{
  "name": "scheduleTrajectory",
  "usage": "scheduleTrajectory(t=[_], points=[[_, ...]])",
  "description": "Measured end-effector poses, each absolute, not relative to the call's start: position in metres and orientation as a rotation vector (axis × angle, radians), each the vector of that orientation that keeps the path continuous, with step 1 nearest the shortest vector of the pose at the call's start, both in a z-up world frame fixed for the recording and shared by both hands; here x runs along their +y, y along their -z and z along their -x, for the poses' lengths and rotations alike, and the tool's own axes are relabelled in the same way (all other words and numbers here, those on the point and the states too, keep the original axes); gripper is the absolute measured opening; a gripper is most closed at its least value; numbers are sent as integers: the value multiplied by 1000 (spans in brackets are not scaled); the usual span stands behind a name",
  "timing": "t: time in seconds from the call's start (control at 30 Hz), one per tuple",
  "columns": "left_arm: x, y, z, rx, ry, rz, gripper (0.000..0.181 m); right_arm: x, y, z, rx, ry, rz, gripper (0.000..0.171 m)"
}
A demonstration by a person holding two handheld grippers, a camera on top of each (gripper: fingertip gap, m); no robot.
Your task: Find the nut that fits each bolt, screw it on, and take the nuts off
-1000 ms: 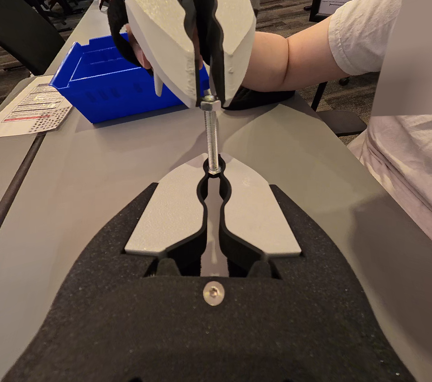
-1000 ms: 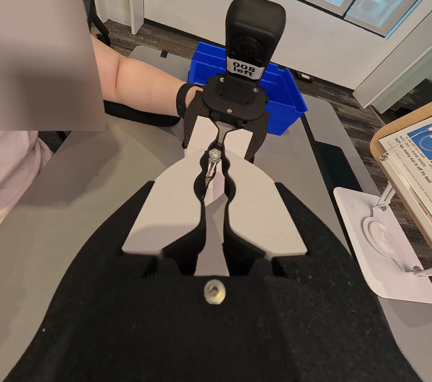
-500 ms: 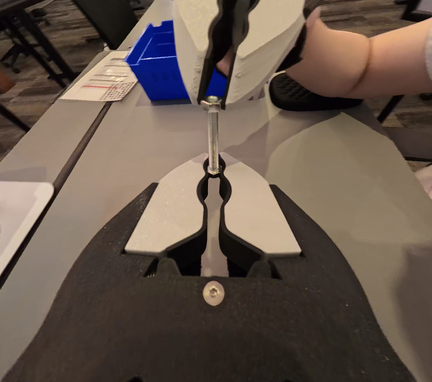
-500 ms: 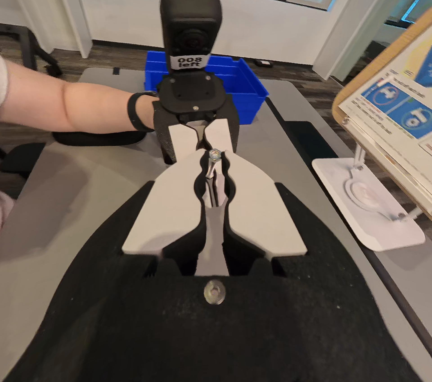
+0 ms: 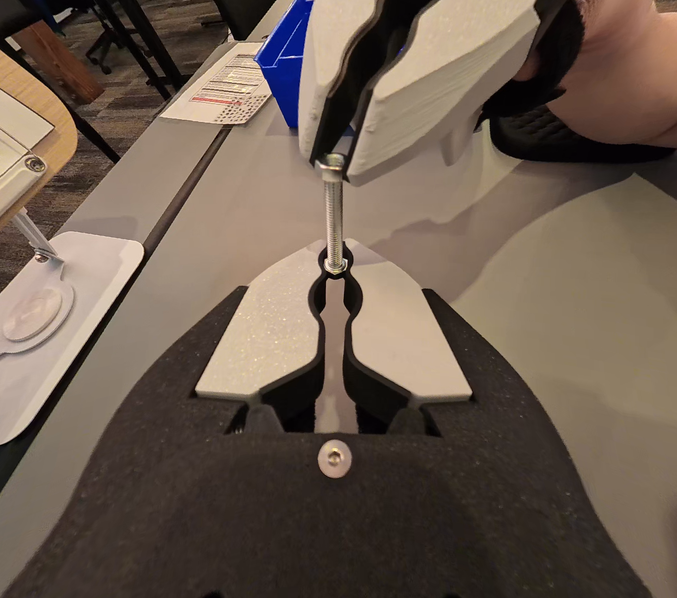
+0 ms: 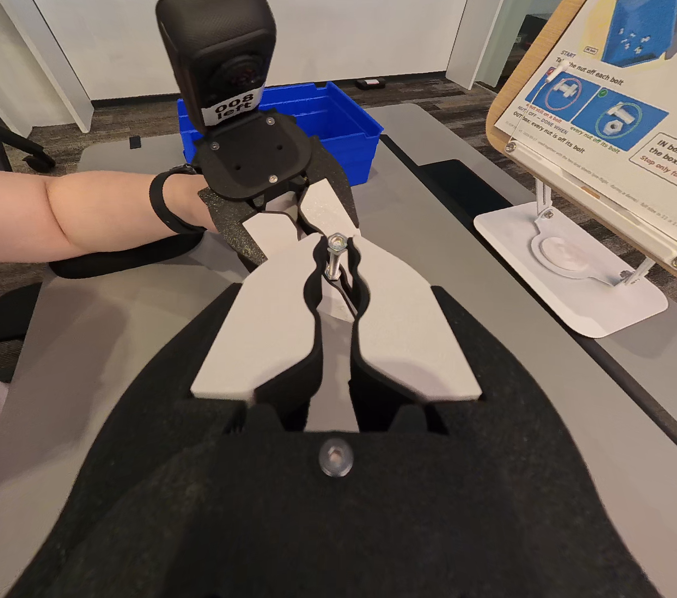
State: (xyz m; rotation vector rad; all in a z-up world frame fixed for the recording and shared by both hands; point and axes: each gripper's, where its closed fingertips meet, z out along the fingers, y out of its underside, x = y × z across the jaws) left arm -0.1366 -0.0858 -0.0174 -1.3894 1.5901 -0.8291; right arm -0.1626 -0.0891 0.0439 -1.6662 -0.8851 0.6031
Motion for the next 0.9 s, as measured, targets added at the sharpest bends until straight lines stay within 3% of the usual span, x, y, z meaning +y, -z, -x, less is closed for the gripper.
scheduleTrajectory(t=[0.23,0.9], points=[[-96,10,138,1608,940,1354,3,-100,-58,163,-1032,-549,1510,28],[-102,6,138,1617,979,1333,3,-108,-51,166,-1172,-466,1443,25]])
